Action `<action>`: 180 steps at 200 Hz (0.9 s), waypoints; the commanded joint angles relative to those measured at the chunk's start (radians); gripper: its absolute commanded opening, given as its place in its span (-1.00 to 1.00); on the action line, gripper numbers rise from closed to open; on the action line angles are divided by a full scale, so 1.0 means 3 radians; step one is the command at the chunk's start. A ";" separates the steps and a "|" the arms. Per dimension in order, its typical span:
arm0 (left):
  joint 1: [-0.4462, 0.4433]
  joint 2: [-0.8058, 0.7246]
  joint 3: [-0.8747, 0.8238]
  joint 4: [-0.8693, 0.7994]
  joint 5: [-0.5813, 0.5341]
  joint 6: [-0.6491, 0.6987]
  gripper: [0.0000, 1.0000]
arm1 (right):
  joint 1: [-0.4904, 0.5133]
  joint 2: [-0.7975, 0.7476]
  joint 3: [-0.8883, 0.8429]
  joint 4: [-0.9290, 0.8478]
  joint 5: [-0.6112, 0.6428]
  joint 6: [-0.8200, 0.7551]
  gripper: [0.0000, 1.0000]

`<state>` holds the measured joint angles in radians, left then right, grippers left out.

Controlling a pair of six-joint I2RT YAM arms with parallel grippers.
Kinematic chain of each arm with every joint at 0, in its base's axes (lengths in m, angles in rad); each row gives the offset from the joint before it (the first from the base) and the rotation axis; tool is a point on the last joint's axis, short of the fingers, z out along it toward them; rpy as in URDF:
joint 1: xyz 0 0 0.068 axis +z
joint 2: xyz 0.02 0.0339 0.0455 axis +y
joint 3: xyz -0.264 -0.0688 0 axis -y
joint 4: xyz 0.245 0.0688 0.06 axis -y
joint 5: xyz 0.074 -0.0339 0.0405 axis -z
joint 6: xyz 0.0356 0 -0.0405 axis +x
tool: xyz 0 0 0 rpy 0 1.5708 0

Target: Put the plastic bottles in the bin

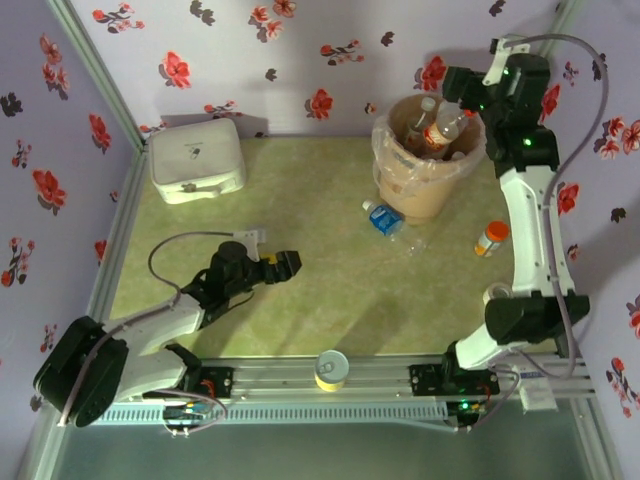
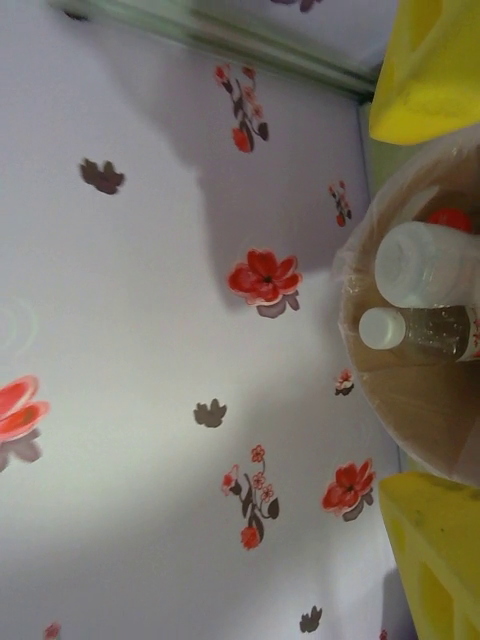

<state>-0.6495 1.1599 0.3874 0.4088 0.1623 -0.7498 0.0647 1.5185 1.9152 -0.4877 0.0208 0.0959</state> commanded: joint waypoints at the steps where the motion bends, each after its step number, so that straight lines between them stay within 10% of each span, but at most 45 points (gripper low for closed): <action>1: 0.0022 0.0120 0.0127 0.0129 0.0095 0.0045 1.00 | 0.0211 -0.0285 -0.0222 -0.0121 0.0103 -0.0268 0.66; 87: 0.0022 0.0331 0.0278 0.0121 0.0093 0.0005 1.00 | 0.1135 -0.0589 -0.1159 -0.0902 0.0259 -0.0886 0.49; 120: 0.0035 0.0409 0.0313 0.0123 0.0065 -0.0036 0.99 | 0.1804 -0.0285 -0.1507 -0.1025 0.0911 -0.1005 0.50; 180: 0.0175 -0.0029 0.0174 -0.0255 -0.0218 -0.0159 0.99 | 0.1806 -0.0401 -0.1422 -0.0277 0.1461 -0.0743 0.49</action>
<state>-0.6186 1.2198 0.4473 0.3832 0.1486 -0.7746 0.6315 1.5009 1.3949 -0.7273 0.3511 -0.1604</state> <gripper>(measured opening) 0.997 0.751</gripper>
